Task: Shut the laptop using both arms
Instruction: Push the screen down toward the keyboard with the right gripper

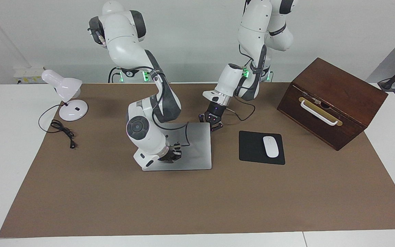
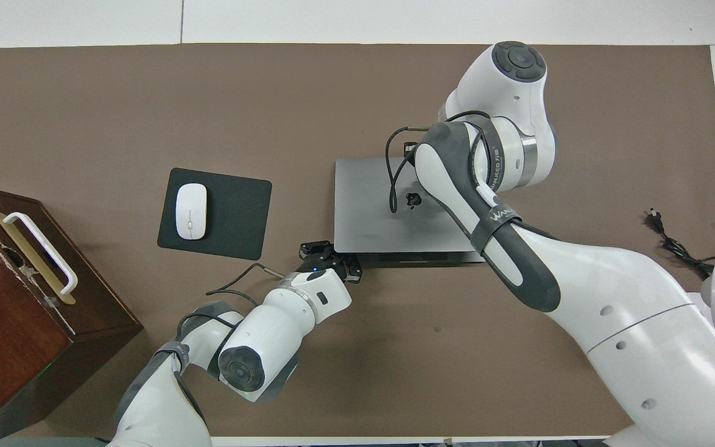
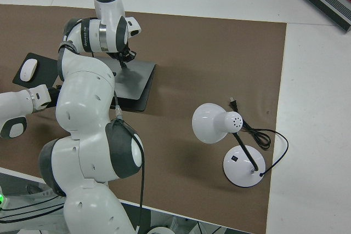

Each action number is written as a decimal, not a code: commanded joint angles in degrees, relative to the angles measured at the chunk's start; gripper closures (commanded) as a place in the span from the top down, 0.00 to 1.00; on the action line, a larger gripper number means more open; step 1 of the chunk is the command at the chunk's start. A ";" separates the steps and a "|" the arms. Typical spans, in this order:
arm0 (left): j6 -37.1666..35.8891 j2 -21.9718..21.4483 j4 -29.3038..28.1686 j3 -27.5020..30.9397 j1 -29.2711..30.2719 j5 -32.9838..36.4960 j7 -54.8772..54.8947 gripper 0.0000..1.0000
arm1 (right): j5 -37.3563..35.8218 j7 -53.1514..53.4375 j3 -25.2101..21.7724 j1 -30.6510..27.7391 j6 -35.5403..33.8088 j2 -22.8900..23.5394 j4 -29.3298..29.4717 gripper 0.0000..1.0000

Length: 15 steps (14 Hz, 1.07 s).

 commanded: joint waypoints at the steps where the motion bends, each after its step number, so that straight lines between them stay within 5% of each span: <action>1: -0.44 4.55 -0.01 0.13 1.20 1.16 0.49 0.00 | 1.18 0.12 0.36 -0.24 2.03 -1.37 -2.92 0.00; 10: -0.44 4.55 -0.01 0.13 1.29 1.16 0.49 0.00 | 1.26 0.12 0.10 -1.12 1.94 -2.34 -1.60 0.00; 15: -1.23 4.46 0.34 0.05 1.46 1.16 -0.04 0.00 | -0.57 -1.02 -0.51 -8.48 -2.97 -12.77 -1.51 0.00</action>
